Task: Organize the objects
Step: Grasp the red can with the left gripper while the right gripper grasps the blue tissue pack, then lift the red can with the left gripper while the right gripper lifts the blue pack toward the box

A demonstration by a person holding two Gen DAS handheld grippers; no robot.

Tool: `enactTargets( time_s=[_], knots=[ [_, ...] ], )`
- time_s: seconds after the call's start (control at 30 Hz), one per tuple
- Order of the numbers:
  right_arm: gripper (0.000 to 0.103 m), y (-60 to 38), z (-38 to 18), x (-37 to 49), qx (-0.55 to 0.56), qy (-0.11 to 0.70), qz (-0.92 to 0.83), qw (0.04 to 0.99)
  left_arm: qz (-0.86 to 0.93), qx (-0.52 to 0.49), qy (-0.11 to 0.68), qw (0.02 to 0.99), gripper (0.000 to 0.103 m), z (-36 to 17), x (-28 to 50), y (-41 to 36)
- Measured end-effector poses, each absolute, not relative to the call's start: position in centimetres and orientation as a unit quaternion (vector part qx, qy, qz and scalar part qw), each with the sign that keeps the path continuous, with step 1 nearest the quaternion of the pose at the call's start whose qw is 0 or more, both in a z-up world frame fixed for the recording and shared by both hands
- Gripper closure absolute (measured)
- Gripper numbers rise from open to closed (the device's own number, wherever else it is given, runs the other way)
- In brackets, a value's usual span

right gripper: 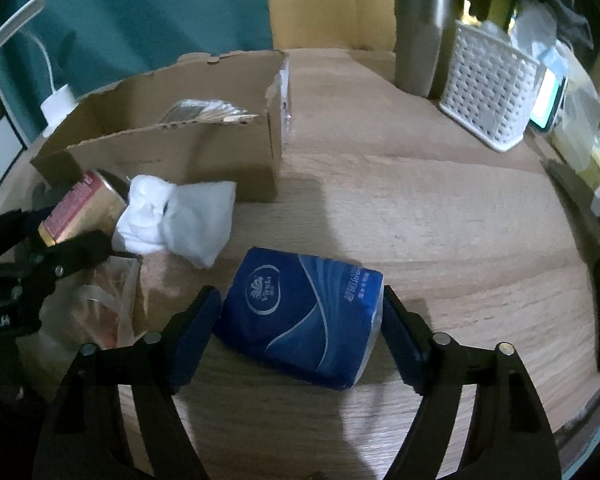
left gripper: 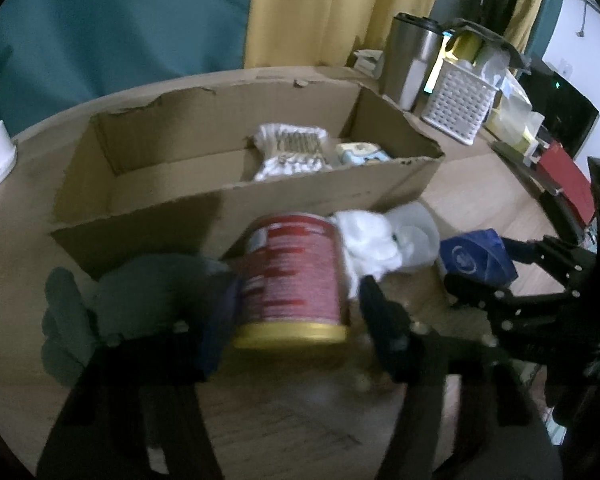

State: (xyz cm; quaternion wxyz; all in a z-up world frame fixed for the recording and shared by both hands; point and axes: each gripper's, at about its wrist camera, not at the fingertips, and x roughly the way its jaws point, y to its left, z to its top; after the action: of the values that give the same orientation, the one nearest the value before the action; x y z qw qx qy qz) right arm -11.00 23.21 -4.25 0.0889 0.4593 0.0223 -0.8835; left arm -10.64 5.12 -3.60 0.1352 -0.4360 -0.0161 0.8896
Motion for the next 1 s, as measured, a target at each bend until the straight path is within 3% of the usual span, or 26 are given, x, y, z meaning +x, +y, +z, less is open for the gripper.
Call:
enactTargets(
  time_s=[0.2,1.0],
  knots=[
    [0.030,23.8,-3.9,-11.3,0.457,0.014,-0.884,0.093,0.891,-0.433,-0.017,0.134,0.048,-3.2,-10.5,5.1],
    [0.031,25.3,0.1,-11.6,0.417,-0.001,-0.902,0.111,0.911,-0.392,-0.028,0.128,0.048,1.3,-9.1,4.8]
  ],
)
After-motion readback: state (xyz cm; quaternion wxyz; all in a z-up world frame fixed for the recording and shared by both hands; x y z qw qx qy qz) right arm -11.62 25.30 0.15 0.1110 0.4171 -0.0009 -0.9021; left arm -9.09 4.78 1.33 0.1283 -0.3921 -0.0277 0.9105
